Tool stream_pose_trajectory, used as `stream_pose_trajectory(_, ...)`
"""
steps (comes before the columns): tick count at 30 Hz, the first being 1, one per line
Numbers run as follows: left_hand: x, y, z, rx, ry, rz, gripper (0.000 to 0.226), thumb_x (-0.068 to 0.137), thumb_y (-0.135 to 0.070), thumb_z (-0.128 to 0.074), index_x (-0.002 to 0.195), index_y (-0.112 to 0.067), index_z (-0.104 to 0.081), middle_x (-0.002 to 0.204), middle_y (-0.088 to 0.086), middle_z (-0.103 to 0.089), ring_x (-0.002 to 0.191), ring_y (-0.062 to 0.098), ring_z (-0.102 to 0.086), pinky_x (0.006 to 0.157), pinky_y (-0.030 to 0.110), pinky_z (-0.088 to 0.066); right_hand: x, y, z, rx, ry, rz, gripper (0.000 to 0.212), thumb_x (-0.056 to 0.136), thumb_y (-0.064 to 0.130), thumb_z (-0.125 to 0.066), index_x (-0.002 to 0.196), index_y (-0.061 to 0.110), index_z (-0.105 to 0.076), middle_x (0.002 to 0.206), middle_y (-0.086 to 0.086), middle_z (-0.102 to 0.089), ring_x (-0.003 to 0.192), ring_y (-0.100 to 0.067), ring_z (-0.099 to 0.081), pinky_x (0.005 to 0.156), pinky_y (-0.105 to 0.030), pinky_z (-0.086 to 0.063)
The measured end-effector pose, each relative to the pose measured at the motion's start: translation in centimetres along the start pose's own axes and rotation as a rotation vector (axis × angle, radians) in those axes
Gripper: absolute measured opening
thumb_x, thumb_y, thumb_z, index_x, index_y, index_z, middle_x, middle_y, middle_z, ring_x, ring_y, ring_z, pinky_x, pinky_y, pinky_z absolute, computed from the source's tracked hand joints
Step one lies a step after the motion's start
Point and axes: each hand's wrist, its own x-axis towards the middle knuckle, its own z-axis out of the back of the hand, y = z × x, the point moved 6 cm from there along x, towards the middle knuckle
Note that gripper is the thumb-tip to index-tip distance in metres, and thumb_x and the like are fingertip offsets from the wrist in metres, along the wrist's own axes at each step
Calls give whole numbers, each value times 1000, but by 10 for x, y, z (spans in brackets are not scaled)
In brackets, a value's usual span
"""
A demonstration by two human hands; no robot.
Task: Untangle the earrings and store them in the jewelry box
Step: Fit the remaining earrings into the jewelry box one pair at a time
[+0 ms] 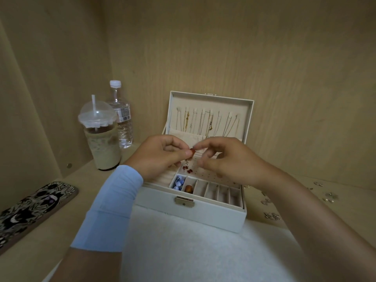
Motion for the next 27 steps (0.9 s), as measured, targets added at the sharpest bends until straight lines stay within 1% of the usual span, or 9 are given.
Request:
stream_pose_trajectory(2, 0, -1, -3, 6, -10, -1, 11, 85, -23, -73, 92, -14, -74, 69, -4, -73, 63, 4, -66, 60, 13, -49, -2, 3, -3, 143, 41, 23, 32, 89, 14, -75, 118, 26, -70, 83, 7, -74, 67, -8, -65, 63, -28, -58)
stream_pose_trajectory(4, 0, -3, -8, -12, -7, -1, 14, 85, -23, -73, 93, -11, -74, 66, -3, -71, 59, 3, -64, 57, 11, -48, -3, 4, -6, 193, 13, 56, 25, 87, 10, -76, 111, 19, -75, 77, 3, -73, 57, -8, -61, 57, -25, -55)
stream_pose_trajectory(9, -2, -7, -6, -10, 4, -25, 11, 85, -23, -73, 92, -15, -76, 66, -6, -72, 60, 1, -64, 57, 10, -47, -6, 2, 1, 298, 4, -1, 18, 90, 13, -72, 107, 13, -77, 85, 2, -77, 52, -10, -58, 46, -12, -43)
stream_pose_trajectory(11, -2, -6, -7, 10, 27, -36, 9, 87, -23, -71, 91, -18, -77, 70, -7, -73, 63, 1, -65, 59, 9, -48, -7, 0, 1, 298, 8, -41, 16, 89, 11, -73, 105, 10, -77, 79, 4, -76, 50, -9, -60, 43, -9, -40)
stream_pose_trajectory(13, -2, -2, -7, 160, 47, -41, 7, 89, -24, -70, 88, -22, -77, 74, -13, -74, 67, -3, -64, 63, 9, -47, -6, -4, 1, 268, 5, -78, 13, 87, 8, -75, 100, 8, -77, 73, 3, -76, 50, -10, -63, 44, -10, -42)
stream_pose_trajectory(16, -2, 9, -10, 455, 145, 5, 5, 84, -26, -73, 84, -28, -78, 76, -20, -71, 73, -6, -62, 67, 10, -45, -4, -6, 4, 151, 16, -93, 13, 84, 9, -78, 96, 12, -79, 78, 2, -78, 55, -12, -65, 58, -21, -56)
stream_pose_trajectory(19, -5, 12, -13, 529, 232, 46, 5, 81, -32, -77, 85, -32, -79, 83, -14, -72, 81, 0, -63, 74, 15, -49, -4, -4, 4, 89, 25, -84, 14, 85, 9, -78, 98, 14, -79, 78, 3, -77, 47, -1, -59, 51, -19, -50)
stream_pose_trajectory(23, -7, 7, -18, 578, 270, 39, 7, 82, -37, -74, 85, -34, -79, 84, -16, -71, 83, 0, -63, 79, 20, -51, -3, -4, -2, 61, 10, -82, 15, 85, 12, -79, 98, 20, -75, 79, 3, -77, 45, -8, -57, 50, -23, -50)
stream_pose_trajectory(27, -7, 10, -23, 614, 291, 88, 13, 83, -43, -70, 83, -34, -78, 87, -16, -70, 87, 1, -62, 87, 28, -52, 0, -6, -1, 24, -29, -72, 10, 85, 13, -79, 93, 18, -76, 78, 5, -75, 43, 1, -55, 48, -19, -48)
